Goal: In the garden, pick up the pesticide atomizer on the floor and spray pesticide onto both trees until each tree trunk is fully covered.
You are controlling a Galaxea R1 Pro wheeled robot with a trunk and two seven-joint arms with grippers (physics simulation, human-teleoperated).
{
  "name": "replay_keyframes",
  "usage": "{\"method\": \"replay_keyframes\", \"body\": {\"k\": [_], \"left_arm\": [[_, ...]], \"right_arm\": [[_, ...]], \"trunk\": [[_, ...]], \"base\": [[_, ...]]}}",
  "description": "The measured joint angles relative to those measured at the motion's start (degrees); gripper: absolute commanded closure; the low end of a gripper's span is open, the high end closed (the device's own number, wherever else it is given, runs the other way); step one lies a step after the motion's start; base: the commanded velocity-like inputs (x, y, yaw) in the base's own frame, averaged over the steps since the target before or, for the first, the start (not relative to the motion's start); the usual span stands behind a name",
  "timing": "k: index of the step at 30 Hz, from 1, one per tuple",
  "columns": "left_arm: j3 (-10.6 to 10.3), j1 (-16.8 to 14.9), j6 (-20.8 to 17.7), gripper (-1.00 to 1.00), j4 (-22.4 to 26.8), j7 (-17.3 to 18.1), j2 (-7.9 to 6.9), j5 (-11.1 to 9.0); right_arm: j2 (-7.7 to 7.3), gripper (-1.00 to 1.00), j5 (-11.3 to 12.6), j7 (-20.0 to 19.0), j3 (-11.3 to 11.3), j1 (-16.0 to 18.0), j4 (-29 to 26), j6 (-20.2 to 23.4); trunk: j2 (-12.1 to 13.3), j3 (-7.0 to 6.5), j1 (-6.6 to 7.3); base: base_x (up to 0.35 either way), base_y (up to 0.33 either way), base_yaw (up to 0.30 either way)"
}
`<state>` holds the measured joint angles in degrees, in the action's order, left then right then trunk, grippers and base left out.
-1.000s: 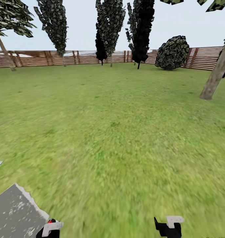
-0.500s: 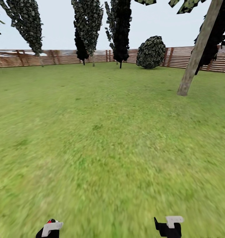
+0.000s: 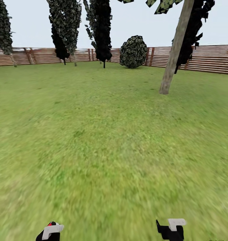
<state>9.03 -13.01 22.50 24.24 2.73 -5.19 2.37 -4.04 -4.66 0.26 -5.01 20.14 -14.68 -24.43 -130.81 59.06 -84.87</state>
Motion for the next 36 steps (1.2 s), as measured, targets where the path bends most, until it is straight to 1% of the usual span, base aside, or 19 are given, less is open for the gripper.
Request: {"method": "replay_keyframes", "body": {"k": [15,27,34,36], "left_arm": [[0.02,0.00,-0.07,1.00,0.01,-0.03,0.00,0.00],[0.02,0.00,-0.09,1.00,0.01,-0.09,0.00,0.00],[0.02,0.00,-0.09,1.00,0.01,-0.09,0.00,0.00],[0.02,0.00,-0.06,1.00,0.01,-0.09,0.00,0.00]], "right_arm": [[0.00,-1.00,0.00,0.00,-0.01,-0.01,0.00,0.00],[0.00,-1.00,0.00,0.00,-0.07,0.02,0.00,0.00],[-0.03,-1.00,-0.10,-0.13,-0.01,-0.01,0.16,0.00],[-0.13,-1.00,-0.15,-0.28,-0.01,-0.02,1.71,-0.02]], "trunk": [[0.00,0.29,0.00],[0.00,0.53,0.00],[0.00,0.65,0.00],[0.00,0.65,0.00]], "base": [[0.264,-0.149,-0.300],[0.325,-0.035,-0.295],[0.337,0.000,-0.080],[0.337,0.000,-0.006]]}}
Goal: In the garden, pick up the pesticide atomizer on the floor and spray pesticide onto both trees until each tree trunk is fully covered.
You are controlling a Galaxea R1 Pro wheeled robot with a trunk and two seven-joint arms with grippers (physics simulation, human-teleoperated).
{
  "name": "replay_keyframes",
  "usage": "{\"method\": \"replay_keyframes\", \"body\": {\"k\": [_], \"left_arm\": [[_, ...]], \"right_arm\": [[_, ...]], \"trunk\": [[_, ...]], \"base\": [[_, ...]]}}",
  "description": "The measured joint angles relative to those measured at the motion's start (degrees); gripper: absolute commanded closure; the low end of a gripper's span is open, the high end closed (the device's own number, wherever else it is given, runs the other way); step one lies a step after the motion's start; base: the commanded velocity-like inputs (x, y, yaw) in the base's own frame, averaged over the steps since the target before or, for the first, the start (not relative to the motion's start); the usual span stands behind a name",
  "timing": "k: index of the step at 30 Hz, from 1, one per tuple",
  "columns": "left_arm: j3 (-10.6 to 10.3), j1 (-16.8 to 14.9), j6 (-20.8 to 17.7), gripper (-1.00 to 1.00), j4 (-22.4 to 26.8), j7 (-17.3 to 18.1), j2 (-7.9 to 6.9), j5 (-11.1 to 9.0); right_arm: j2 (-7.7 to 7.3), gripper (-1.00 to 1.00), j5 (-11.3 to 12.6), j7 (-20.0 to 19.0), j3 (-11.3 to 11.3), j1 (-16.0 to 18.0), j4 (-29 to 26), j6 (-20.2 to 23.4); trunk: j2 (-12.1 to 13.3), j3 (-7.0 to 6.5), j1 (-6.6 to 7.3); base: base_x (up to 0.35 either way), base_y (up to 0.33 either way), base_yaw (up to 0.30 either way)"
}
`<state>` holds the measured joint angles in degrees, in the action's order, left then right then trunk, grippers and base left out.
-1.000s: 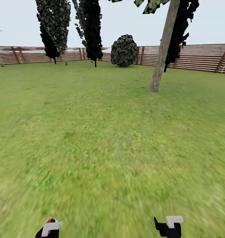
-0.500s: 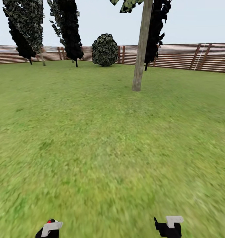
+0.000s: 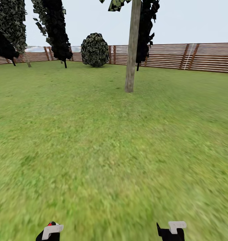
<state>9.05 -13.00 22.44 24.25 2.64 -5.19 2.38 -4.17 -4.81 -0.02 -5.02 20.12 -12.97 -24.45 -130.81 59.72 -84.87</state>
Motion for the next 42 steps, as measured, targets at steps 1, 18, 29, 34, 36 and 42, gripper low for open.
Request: {"method": "replay_keyframes", "body": {"k": [1,18,29,34,36,42], "left_arm": [[0.00,0.00,0.01,1.00,0.00,0.00,0.00,0.00],[0.00,0.00,0.00,1.00,0.00,0.00,0.00,0.00],[0.00,0.00,0.01,1.00,0.00,0.00,0.00,0.00],[0.00,0.00,0.03,1.00,0.00,0.00,0.00,0.00],[0.11,0.00,0.05,1.00,0.00,0.00,0.00,-0.01],[2.59,0.00,0.14,1.00,0.00,0.08,0.08,0.06]], "right_arm": [[-0.05,-1.00,-0.01,-0.03,0.00,0.00,0.88,-0.03],[-0.05,-1.00,-0.06,-0.07,0.17,0.00,2.60,-0.07],[-0.05,-1.00,-0.11,-0.07,0.19,0.00,2.66,-0.07],[-0.05,-1.00,-0.12,-0.07,0.19,0.00,2.66,-0.07],[-0.04,-1.00,-0.12,0.03,0.19,0.00,2.67,-0.07],[-0.01,-1.00,-0.12,0.10,0.19,0.00,2.69,-0.07]], "trunk": [[0.00,0.00,0.00],[0.00,0.00,0.00],[0.00,0.00,0.00],[0.00,0.00,0.00],[0.00,0.00,0.00],[0.00,0.00,0.00]], "base": [[0.337,0.000,-0.003],[0.337,0.000,-0.003],[0.337,0.000,-0.259],[0.337,0.000,-0.299],[0.337,0.000,-0.271],[0.337,0.000,-0.057]]}}
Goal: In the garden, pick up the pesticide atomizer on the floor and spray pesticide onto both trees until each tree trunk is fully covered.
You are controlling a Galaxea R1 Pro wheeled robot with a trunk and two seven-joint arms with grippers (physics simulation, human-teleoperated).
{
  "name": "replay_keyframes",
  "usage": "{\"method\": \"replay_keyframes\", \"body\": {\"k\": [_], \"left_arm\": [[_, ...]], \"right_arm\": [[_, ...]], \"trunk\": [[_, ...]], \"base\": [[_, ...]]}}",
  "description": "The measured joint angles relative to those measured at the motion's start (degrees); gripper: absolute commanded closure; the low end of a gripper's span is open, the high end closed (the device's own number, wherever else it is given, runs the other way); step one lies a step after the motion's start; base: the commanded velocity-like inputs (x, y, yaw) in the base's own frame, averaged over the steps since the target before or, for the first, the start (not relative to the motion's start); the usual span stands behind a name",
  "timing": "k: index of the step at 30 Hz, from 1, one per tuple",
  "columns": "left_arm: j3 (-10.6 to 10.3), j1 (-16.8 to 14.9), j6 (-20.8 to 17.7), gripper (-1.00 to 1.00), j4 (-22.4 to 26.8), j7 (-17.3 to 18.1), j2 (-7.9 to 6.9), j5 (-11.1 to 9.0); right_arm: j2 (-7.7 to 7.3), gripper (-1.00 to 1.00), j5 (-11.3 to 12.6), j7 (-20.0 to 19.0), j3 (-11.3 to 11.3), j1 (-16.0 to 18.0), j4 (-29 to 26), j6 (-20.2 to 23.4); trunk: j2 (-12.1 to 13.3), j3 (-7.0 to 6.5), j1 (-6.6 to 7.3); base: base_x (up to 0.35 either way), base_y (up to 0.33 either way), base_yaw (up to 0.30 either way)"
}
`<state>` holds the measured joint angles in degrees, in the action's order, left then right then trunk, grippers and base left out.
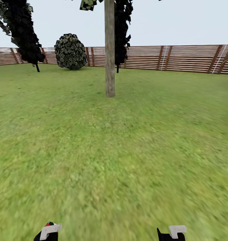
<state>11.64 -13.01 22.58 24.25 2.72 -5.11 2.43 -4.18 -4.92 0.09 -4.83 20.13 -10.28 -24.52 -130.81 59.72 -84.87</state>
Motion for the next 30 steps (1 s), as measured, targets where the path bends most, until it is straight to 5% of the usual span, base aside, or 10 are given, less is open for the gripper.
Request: {"method": "replay_keyframes", "body": {"k": [30], "left_arm": [[0.14,0.00,0.01,1.00,-0.09,0.01,0.01,0.03]], "right_arm": [[0.05,-1.00,0.00,-0.03,0.00,0.00,0.00,-0.08]], "trunk": [[0.00,0.00,0.00]], "base": [[0.337,0.000,-0.001]]}}
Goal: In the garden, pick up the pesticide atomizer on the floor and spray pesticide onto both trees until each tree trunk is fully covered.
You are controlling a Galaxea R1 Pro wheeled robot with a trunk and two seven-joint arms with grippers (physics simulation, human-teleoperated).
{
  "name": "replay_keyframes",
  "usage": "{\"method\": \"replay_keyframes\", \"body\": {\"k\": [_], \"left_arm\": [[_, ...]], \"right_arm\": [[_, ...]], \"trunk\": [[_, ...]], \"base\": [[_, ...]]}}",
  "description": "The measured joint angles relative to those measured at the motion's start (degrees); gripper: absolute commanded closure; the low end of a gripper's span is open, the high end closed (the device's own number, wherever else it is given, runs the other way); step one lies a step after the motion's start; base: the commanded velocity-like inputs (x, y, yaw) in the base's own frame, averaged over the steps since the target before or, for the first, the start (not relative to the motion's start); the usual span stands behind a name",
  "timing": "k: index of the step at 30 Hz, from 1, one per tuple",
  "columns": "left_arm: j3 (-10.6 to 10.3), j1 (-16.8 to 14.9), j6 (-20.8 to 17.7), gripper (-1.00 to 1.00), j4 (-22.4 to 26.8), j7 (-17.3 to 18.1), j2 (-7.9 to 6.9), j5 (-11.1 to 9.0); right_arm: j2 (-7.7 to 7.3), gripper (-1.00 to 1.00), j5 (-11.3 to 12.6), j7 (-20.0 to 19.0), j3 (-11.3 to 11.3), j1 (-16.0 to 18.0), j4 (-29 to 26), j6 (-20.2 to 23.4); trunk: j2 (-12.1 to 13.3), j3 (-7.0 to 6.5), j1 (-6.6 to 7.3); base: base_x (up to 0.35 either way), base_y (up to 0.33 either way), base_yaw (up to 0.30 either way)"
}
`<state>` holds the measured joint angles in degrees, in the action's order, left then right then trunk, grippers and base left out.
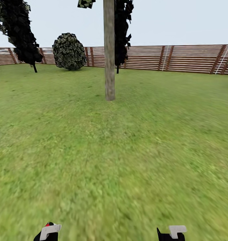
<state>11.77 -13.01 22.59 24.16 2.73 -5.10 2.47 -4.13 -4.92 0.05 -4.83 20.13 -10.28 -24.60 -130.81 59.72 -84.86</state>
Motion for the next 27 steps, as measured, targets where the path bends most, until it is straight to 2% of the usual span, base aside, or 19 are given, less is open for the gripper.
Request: {"method": "replay_keyframes", "body": {"k": [27], "left_arm": [[0.00,0.00,0.00,1.00,0.00,0.00,0.00,0.00]], "right_arm": [[-0.09,-1.00,-0.09,-0.14,0.00,0.00,0.09,0.00]], "trunk": [[0.00,0.00,0.00]], "base": [[0.337,0.000,0.000]]}}
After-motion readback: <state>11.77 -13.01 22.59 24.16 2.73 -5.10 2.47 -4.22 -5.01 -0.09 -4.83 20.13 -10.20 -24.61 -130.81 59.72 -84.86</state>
